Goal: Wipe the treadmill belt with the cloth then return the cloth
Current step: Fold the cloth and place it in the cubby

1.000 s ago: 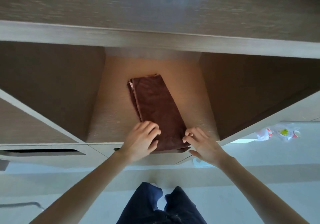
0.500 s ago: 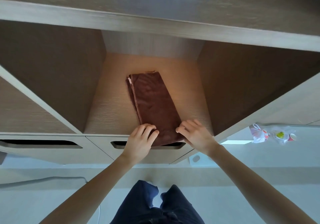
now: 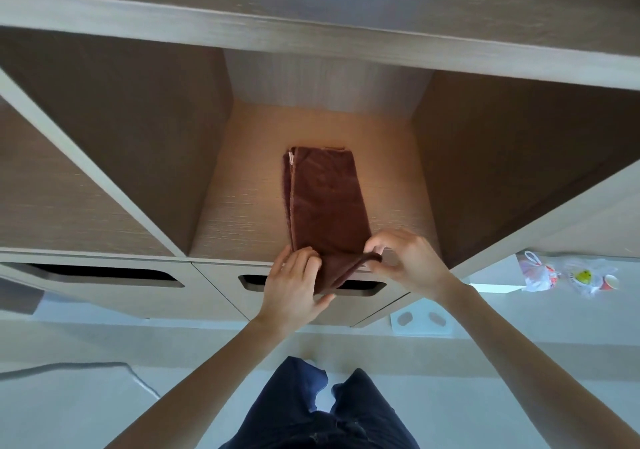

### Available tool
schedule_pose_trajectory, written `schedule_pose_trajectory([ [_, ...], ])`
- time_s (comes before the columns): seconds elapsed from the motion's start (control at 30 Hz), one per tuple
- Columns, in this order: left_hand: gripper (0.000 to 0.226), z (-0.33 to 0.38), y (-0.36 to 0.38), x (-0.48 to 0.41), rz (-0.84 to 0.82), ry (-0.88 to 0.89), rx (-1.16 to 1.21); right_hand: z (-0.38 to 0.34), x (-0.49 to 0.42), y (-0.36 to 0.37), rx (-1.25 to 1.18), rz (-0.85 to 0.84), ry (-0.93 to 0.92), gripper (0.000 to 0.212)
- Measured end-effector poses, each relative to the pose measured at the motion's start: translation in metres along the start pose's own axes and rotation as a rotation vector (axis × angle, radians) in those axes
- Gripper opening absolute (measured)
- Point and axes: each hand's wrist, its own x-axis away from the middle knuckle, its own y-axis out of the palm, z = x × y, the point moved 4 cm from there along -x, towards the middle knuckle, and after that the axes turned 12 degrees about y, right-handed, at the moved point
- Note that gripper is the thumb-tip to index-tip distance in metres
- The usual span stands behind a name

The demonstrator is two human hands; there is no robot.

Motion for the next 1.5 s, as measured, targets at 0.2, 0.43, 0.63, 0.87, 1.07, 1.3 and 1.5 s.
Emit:
schedule_pose_trajectory([
  [0.2,0.033,0.008,-0.014,-0.015,0.109,-0.180,0.031,-0.005,-0.016,-0.001,-0.066,-0.049,0.050,0.008],
  [0.43,0.021,-0.019,-0.039,-0.005,0.030,-0.163,0.113,0.017,-0.008,0.001,-0.120,-0.249,0.212,0.013],
  [0.63,0.023,-0.041,-0.044,-0.005,-0.390,-0.133,0.461,0.031,0.004,0.016,-0.101,-0.511,0.377,0.012],
  [0.87,0.012,-0.078,-0.033,-0.040,-0.308,-0.464,0.659,0.049,-0.029,0.023,-0.109,-0.221,0.541,0.010],
  [1.07,0.024,-0.082,-0.032,-0.046,-0.415,-0.448,0.164,0.051,-0.019,0.031,-0.075,-0.028,0.428,0.020],
  [1.3,0.039,-0.047,-0.036,-0.021,-0.143,0.206,0.140,0.043,0.008,0.037,0.244,-0.053,0.021,0.042],
  [1.5,0.024,-0.048,-0.030,-0.016,-0.026,0.192,0.122,0.037,0.003,0.036,0.168,-0.029,0.058,0.023],
])
